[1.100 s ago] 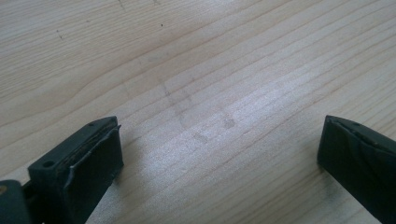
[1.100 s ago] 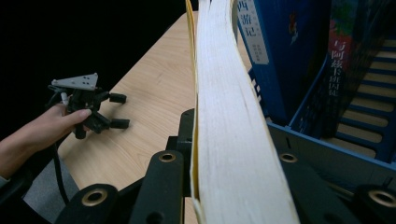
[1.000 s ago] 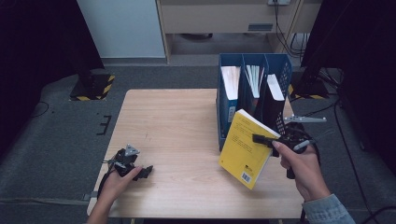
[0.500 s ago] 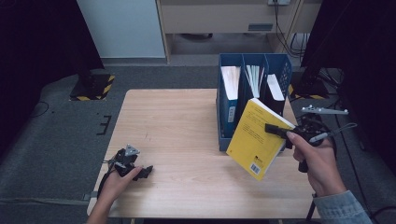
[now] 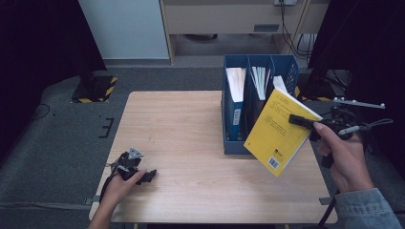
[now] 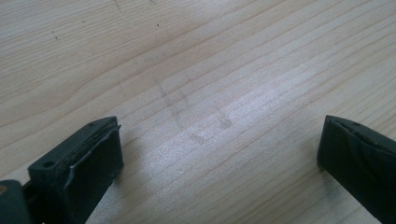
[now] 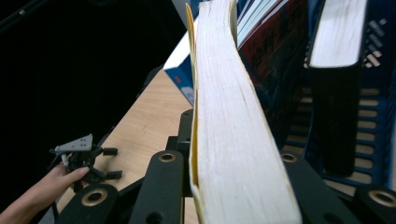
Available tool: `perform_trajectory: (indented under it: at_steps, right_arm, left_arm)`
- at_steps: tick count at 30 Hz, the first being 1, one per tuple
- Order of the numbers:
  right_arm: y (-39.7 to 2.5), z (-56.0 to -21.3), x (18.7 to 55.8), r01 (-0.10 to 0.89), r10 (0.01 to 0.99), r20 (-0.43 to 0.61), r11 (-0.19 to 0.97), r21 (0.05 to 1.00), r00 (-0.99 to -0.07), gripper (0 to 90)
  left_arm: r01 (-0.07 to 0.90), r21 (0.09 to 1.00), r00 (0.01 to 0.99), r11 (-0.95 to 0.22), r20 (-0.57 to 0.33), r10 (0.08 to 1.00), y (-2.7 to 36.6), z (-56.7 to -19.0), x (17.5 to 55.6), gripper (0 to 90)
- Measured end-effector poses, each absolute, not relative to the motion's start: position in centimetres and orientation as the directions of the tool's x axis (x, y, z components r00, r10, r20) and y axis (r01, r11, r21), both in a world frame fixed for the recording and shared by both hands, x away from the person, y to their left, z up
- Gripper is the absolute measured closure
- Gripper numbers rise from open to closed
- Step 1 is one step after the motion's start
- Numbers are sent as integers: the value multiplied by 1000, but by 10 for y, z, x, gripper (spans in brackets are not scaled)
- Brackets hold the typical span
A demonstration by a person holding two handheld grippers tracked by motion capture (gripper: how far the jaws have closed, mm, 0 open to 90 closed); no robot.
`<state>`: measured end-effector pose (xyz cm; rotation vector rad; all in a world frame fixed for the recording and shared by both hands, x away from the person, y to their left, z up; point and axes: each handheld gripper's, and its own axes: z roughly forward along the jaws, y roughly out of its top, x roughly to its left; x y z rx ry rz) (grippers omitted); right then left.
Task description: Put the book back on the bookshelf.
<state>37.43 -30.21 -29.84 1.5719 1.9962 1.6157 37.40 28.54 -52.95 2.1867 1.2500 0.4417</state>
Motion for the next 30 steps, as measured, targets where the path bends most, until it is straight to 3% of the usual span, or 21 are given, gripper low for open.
perform_trajectory:
  at_steps: [11,30]
  right_arm:
    - [-310,-282,395,627,807,434,-104,772,-401,740]
    - [-316,-282,412,632,834,429,-130,764,-347,740]
  left_arm:
    - [669,628,511,-398,0,860,284,-530,375,0]
    - [660,637,516,-398,1,857,283,-531,375,0]
